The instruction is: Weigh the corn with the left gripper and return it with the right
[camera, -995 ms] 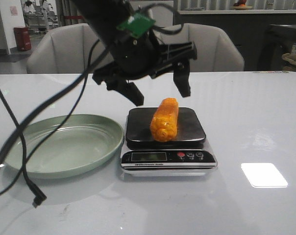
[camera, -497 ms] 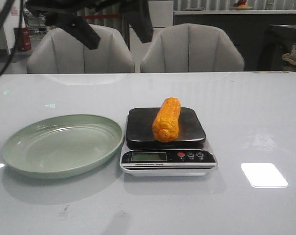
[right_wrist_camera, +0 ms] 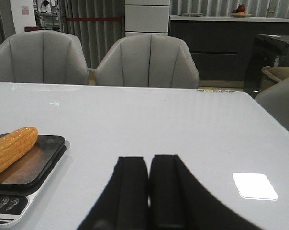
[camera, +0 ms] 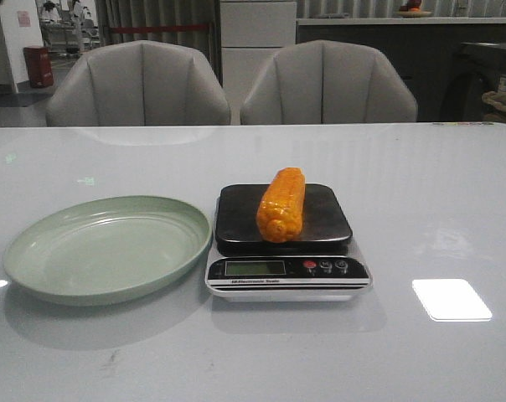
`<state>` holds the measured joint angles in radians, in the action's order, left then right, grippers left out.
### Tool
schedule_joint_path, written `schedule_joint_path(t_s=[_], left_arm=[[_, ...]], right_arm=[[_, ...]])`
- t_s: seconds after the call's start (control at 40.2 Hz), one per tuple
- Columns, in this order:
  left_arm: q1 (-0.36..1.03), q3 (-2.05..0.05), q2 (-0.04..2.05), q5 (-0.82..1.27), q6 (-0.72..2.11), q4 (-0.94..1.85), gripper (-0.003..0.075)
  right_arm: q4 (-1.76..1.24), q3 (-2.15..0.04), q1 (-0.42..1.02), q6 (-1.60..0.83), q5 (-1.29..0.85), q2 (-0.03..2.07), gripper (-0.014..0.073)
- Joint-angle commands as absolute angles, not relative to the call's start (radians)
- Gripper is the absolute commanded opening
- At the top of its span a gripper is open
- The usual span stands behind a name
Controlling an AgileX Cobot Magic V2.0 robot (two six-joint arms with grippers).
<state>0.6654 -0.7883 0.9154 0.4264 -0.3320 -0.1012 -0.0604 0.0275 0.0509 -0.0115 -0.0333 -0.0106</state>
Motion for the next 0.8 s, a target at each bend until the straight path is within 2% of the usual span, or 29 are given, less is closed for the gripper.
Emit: schedule_joint_path(t_s=[0.0, 0.522, 0.572, 0.647, 0.696, 0.771], left_arm=[[0.667, -0.755, 0.795, 0.350, -0.336, -0.133, 0.0637], [0.667, -0.491, 0.220, 0.408, -0.292, -0.265, 0.0631], [0.667, -0.481, 0.178, 0.428, -0.292, -0.265, 0.0606], [0.667, -0.465, 0.125, 0.467, -0.292, -0.267, 0.0529], [0.667, -0.458, 0.101, 0.501, -0.283, -0.269, 0.0451], [0.667, -0.448, 0.076, 0.544, -0.261, -0.269, 0.0293]], right_arm=[[-0.047, 0.030, 0.046, -0.021, 0.051, -0.031, 0.0164], [-0.047, 0.030, 0.046, -0.021, 0.051, -0.031, 0.0164], [-0.047, 0.030, 0.046, -0.021, 0.051, -0.031, 0.0164], [-0.047, 0.030, 0.046, -0.021, 0.051, -0.031, 0.0164], [-0.047, 0.030, 0.046, -0.021, 0.051, -0.031, 0.0164], [-0.047, 0.030, 0.046, -0.021, 0.051, -0.031, 0.0164]])
